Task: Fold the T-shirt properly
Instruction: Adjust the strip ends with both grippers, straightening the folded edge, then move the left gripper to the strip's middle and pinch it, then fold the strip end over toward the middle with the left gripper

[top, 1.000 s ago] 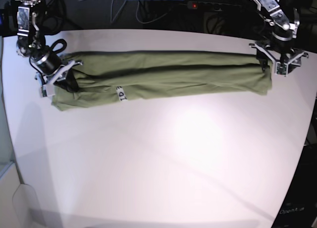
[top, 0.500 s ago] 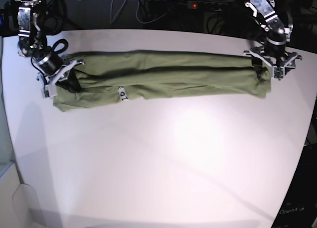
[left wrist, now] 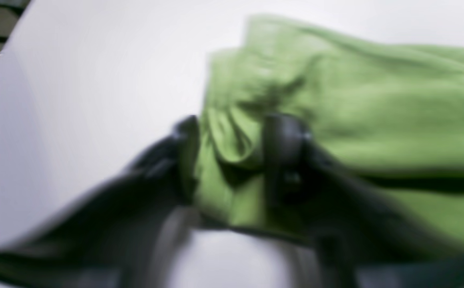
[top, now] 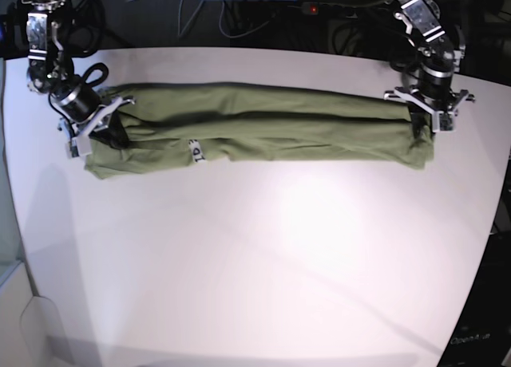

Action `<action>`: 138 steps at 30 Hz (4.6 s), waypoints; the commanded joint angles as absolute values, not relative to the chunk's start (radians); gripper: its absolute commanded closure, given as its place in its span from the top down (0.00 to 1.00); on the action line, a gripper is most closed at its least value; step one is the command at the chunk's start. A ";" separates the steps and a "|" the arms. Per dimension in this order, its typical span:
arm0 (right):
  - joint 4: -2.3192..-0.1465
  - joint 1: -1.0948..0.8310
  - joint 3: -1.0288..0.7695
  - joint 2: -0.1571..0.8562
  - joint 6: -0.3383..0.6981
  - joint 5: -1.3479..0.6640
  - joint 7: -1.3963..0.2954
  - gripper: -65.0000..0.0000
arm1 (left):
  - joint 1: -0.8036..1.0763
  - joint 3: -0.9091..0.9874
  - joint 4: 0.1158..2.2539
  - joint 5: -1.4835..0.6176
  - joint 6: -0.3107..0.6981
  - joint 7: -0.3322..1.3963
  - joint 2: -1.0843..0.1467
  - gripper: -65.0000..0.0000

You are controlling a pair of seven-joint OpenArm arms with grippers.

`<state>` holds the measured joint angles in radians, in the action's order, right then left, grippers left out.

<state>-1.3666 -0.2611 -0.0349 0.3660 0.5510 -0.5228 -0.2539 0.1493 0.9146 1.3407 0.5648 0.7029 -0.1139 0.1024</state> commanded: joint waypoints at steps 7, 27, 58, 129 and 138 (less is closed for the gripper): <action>-1.374 -0.260 -0.039 0.381 0.552 -0.518 -0.259 0.01 | 0.142 0.918 1.414 0.648 0.698 -0.002 0.116 0.03; -1.339 -0.260 -0.039 0.374 0.552 -0.518 -0.259 0.01 | 0.162 0.619 1.885 0.688 0.698 0.274 0.157 0.03; -1.339 -0.243 -0.035 0.374 0.552 -0.518 -0.294 0.01 | 0.226 -0.295 1.906 0.814 0.698 0.665 0.157 0.03; -1.339 -0.237 0.010 0.374 0.550 -0.518 -0.298 0.01 | 0.104 -0.288 1.687 -0.147 0.044 0.881 0.157 0.18; -1.339 -0.237 0.010 0.374 0.550 -0.518 -0.298 0.01 | 0.102 -0.308 1.778 -0.352 0.045 0.803 0.153 0.54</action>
